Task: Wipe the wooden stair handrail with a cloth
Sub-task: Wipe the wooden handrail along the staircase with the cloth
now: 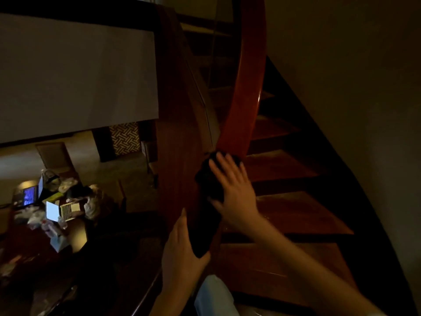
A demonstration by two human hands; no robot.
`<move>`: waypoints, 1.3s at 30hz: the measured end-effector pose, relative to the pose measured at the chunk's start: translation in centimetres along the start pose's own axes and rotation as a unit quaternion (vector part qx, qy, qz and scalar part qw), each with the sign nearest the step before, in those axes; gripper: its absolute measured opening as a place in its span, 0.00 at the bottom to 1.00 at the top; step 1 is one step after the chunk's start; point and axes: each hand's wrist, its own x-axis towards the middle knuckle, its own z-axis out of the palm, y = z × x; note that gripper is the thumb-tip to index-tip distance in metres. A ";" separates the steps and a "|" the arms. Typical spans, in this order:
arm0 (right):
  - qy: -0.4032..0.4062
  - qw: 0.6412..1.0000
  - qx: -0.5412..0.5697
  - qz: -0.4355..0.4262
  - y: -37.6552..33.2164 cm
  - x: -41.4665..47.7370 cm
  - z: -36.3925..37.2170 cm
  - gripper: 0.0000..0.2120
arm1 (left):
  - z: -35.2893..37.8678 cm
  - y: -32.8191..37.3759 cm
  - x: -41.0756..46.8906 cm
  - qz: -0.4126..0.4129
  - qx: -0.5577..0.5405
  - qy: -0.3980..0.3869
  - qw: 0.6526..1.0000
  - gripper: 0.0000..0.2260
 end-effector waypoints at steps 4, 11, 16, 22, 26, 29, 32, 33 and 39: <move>0.008 0.992 -0.069 0.106 3.1 8.6 -3.8 0.35 | 0.1 -1.0 -2.1 -0.039 -0.025 0.007 0.999 0.54; -0.273 0.935 -0.217 -0.061 -4.5 6.5 -1.2 0.31 | -0.1 -2.7 -3.5 -0.070 -0.083 -0.016 0.994 0.44; -0.394 0.873 -0.234 -0.169 -8.2 4.1 0.1 0.31 | -0.9 -3.3 -2.6 -0.092 -0.082 -0.057 0.991 0.35; -0.300 0.868 -0.395 0.004 -1.1 15.0 -5.3 0.33 | -1.3 -2.3 -2.7 -0.073 -0.078 -0.057 0.993 0.48; -0.364 0.833 -0.416 -0.024 -5.0 13.1 -2.5 0.30 | -1.3 -2.3 -1.9 -0.065 -0.051 -0.062 0.995 0.48; -0.381 0.849 -0.353 -0.099 -8.2 7.8 -0.1 0.30 | -1.8 -2.5 -1.3 -0.039 -0.034 -0.090 0.995 0.46; -0.325 0.899 -0.279 -0.095 -8.9 3.9 1.2 0.29 | -1.3 -3.3 -1.4 -0.013 -0.049 -0.075 0.996 0.45; -0.274 0.930 -0.232 -0.080 -8.6 3.0 1.6 0.27 | -0.8 -3.8 -1.5 -0.010 -0.056 -0.059 0.997 0.44; 0.183 0.970 0.059 0.146 -11.1 -8.2 7.3 0.32 | 0.2 -9.3 -3.8 0.121 -0.030 -0.038 0.991 0.46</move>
